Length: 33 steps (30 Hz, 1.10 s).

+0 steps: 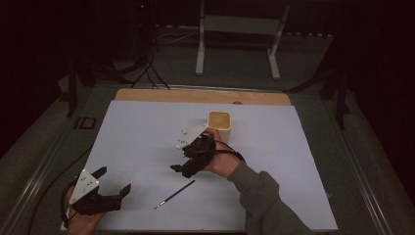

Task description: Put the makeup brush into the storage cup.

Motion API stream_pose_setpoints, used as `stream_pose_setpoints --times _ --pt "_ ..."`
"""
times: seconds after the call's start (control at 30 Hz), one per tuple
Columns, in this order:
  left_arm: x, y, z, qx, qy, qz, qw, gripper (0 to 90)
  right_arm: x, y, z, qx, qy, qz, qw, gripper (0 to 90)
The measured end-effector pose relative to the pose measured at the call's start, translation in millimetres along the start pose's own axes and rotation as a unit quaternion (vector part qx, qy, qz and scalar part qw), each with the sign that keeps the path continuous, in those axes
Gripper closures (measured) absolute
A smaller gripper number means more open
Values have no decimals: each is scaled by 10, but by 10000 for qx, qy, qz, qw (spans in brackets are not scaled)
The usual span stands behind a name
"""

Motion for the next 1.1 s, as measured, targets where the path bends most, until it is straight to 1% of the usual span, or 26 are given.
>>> stream_pose_setpoints --times 0.2,0.23,0.27,0.33,0.47,0.6,0.63,0.67,0.7,0.73,0.8,0.83,0.87,0.9,0.97,1.0,1.03,1.07,1.1 --pt "-1 -2 1 9 0 1 10000 16 -23 33 -26 234 269 -90 9993 157" --pt "-1 -2 1 9 0 1 10000 16 -23 33 -26 234 269 -90 9993 157" --pt "-1 0 1 8 5 5 10000 16 -34 39 -35 330 390 -89 9987 157" --pt "1 1 1 13 -2 5 10000 16 -46 38 -41 418 499 -110 9978 156" --pt "1 2 1 13 3 -1 10000 16 -67 34 -47 553 707 -99 9959 157" --pt "0 1 1 3 1 -3 10000 16 -74 46 -50 673 952 -187 9930 159" --pt "0 1 1 3 1 -3 10000 16 -74 46 -50 673 952 -187 9930 159" --pt "0 1 1 3 1 -3 10000 16 -77 46 -50 755 1027 -221 9916 159" --pt "0 1 1 3 1 -1 10000 16 -77 46 -50 755 1027 -221 9916 160" --pt "0 2 1 0 4 2 10000 16 -80 54 -49 832 1158 -267 9894 160" --pt "-1 0 1 3 1 -1 10000 16 -83 56 -52 908 1284 -295 9871 161" --pt "0 0 1 1 2 0 10000 16 -84 68 -55 950 1399 -345 9850 162" --pt "0 1 1 -2 5 2 10000 16 -83 76 -55 963 1466 -370 9838 162" --pt "-2 0 1 2 4 3 10000 16 -83 76 -55 963 1466 -370 9838 162" --pt "-4 -1 2 -7 14 3 10000 16 -87 87 -59 1015 1538 -390 9821 163" --pt "-5 -2 2 -15 14 8 10000 16 -95 98 -59 1090 1626 -389 9799 163" --pt "-6 -3 2 -15 14 11 10000 16 -100 103 -59 1129 1668 -409 9786 163" --pt "-6 -4 2 -16 15 14 10000 16 -100 103 -59 1129 1668 -409 9786 163" --pt "-6 -4 2 -14 15 12 10000 16 -109 111 -62 1181 1709 -434 9772 163"
Point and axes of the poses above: each handheld gripper's, and its own axes: x roughly backward along the jaws, z roughly out of its underside, y roughly to its left, the point moved 3 cm from there along -x, roughly forward along the jaws, and after that the axes turned 1 degree about -z, right-handed, at the moved point
